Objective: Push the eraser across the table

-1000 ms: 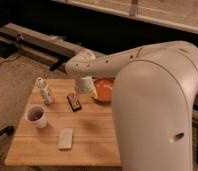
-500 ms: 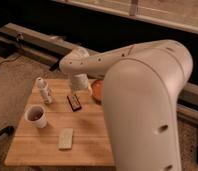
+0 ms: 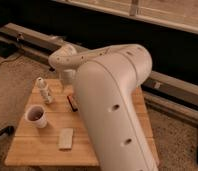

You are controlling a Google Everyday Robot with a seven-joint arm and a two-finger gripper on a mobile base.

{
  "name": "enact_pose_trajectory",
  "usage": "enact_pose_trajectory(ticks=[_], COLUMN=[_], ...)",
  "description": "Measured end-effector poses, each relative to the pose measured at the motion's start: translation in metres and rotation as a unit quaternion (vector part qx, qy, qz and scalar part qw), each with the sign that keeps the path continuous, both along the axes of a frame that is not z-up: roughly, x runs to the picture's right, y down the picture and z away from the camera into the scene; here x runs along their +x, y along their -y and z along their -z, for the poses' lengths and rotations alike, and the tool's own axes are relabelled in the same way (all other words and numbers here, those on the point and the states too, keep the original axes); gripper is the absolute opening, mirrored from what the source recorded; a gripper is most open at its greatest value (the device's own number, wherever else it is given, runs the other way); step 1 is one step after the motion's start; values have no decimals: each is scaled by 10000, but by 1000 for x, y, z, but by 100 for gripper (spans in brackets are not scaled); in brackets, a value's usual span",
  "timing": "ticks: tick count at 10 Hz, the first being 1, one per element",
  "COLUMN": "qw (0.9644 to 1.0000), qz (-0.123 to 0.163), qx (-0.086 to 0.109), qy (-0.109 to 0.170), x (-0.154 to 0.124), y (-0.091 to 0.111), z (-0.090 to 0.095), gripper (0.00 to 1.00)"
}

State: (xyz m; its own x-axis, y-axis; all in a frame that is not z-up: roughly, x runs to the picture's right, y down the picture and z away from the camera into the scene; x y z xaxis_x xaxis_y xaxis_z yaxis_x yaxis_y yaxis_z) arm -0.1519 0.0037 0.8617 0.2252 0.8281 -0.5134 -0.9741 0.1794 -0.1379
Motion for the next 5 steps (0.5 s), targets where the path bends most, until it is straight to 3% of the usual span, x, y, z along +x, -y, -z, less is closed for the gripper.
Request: enact_pose_trajectory(ticks=[3,5], qw=[9998,9995], qz=[35,67], qx=[-213,-294], qy=[-55,-70], x=[-12,-24], y=[5,10], z=[-67,-92], gripper=[69,69])
